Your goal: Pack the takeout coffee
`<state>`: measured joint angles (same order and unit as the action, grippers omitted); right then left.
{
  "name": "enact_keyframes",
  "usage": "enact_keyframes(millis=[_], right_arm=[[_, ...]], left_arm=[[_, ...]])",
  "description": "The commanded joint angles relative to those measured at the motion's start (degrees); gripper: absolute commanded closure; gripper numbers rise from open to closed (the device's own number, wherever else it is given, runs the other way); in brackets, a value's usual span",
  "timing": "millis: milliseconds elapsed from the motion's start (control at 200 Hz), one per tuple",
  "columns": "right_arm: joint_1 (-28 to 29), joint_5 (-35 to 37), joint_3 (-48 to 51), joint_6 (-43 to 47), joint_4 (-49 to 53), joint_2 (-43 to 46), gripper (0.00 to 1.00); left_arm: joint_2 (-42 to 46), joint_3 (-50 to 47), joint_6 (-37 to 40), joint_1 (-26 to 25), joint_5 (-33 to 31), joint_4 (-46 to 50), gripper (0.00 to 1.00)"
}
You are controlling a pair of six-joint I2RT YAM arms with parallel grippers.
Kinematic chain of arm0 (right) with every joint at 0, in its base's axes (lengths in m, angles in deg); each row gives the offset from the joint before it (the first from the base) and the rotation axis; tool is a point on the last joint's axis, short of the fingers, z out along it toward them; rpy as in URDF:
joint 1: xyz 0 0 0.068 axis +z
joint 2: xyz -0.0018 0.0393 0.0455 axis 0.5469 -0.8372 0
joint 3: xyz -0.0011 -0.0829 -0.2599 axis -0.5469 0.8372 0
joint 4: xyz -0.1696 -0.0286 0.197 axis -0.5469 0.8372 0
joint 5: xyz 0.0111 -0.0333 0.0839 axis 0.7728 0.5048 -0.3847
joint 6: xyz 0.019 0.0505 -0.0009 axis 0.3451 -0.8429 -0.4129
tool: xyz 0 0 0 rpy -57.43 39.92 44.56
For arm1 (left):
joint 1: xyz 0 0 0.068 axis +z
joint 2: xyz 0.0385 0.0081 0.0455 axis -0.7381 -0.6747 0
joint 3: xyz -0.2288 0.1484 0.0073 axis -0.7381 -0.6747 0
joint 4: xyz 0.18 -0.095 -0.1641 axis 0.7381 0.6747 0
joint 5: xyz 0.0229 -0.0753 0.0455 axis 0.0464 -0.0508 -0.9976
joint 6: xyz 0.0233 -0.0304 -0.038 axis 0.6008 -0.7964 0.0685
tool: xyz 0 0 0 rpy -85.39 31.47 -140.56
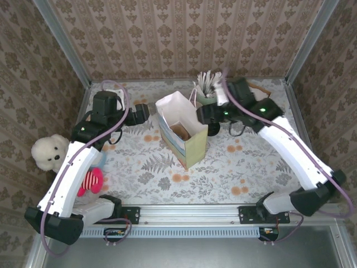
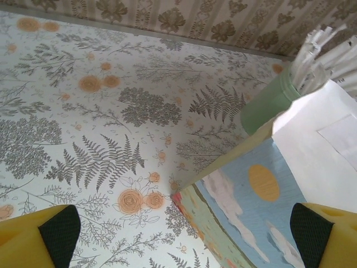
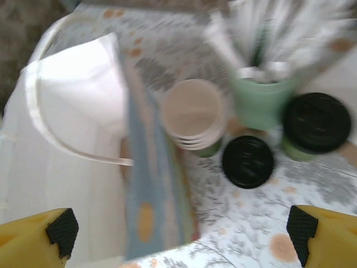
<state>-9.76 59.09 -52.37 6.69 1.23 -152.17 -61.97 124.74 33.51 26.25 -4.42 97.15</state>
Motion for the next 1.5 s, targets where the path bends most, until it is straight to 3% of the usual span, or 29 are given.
enact_keyframes(millis=[0, 155, 305, 495, 760, 1340, 1495], right_arm=[[-6.68, -3.59, 7.17, 2.35, -3.82, 3.95, 0.00], [-16.76, -8.32, 10.38, -0.14, -6.93, -1.27, 0.00], [-19.38, -9.78, 8.14, 1.52, -8.67, -13.01, 0.00], [-19.44, -12.17, 1.93, -2.68, -8.53, -24.82, 0.00], [-19.36, -10.11, -1.39, -1.48, -10.87, -32.44, 0.00], [-18.66, -9.18, -6.58, 0.75, -10.91, -40.32, 0.00], [-18.56, -8.69, -6.58, 0.79, -10.99, -40.55, 0.13]], left_arm=[[-1.00, -1.15, -3.94, 0.32, -4.06, -1.47, 0.00], [-2.21, -1.47, -6.28, 0.45, -8.48, -0.86, 0.00], [-1.04, -3.71, -8.15, 0.36, -10.29, -2.46, 0.00], [-0.41, -5.10, -9.19, 0.58, -11.50, -2.25, 0.00], [-1.82, -4.74, -9.73, 1.11, -10.96, -2.02, 0.00], [-2.46, -5.31, -9.59, 2.33, -9.96, -1.17, 0.00], [-2.54, -5.43, -9.68, 2.59, -9.50, -1.15, 0.00]])
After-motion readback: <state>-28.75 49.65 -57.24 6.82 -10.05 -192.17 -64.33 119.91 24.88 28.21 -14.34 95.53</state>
